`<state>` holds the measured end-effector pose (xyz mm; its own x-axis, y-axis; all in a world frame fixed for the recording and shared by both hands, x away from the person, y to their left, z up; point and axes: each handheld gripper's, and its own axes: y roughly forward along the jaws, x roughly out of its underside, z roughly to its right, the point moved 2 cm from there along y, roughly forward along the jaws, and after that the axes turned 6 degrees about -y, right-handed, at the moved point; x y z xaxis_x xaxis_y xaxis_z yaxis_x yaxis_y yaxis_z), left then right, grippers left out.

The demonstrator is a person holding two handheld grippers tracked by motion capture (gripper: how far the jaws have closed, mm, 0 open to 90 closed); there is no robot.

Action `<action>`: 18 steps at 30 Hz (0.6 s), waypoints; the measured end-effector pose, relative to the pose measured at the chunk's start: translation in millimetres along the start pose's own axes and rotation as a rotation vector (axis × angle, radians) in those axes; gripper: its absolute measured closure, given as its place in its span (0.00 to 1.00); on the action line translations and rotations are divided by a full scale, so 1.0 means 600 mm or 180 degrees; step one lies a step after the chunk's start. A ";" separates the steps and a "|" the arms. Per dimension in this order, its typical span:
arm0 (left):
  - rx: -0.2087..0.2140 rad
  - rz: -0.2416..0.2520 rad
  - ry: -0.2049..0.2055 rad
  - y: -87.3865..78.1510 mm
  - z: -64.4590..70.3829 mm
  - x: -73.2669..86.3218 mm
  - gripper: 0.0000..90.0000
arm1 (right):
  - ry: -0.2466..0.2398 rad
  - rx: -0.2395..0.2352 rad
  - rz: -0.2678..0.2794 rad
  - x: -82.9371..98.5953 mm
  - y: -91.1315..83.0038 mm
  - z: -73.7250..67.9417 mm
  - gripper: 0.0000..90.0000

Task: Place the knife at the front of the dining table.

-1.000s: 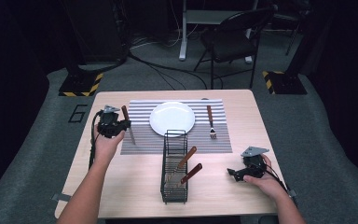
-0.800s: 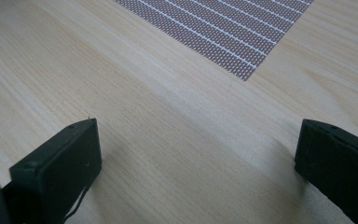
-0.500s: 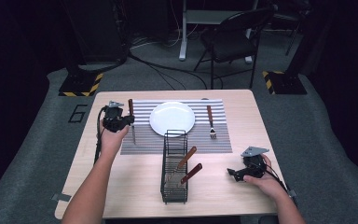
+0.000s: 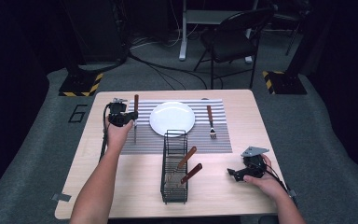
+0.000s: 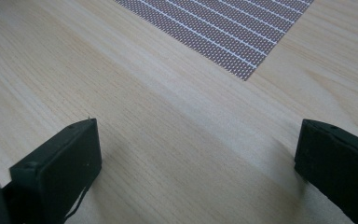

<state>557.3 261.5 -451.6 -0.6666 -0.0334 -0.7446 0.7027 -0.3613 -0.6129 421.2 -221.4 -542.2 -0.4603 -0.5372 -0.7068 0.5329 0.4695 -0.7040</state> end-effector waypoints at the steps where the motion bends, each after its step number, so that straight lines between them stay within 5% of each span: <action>1: 0.0006 -0.0007 -0.0018 0.004 -0.002 0.000 0.90 | -0.0001 0.0000 -0.0002 0.000 0.000 0.000 0.00; 13: 0.0024 0.0075 -0.0530 0.044 -0.038 0.007 0.90 | -0.0007 -0.0006 0.0000 0.000 0.000 0.000 0.00; 18: -0.0017 0.0095 -0.0571 0.057 -0.039 0.010 0.90 | -0.0007 -0.0007 -0.0002 0.000 0.000 0.000 0.00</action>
<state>582.9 271.0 -483.2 -0.6787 -0.2101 -0.7037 0.7239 -0.3527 -0.5929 421.1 -221.7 -542.2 -0.4590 -0.5389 -0.7063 0.5312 0.4707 -0.7045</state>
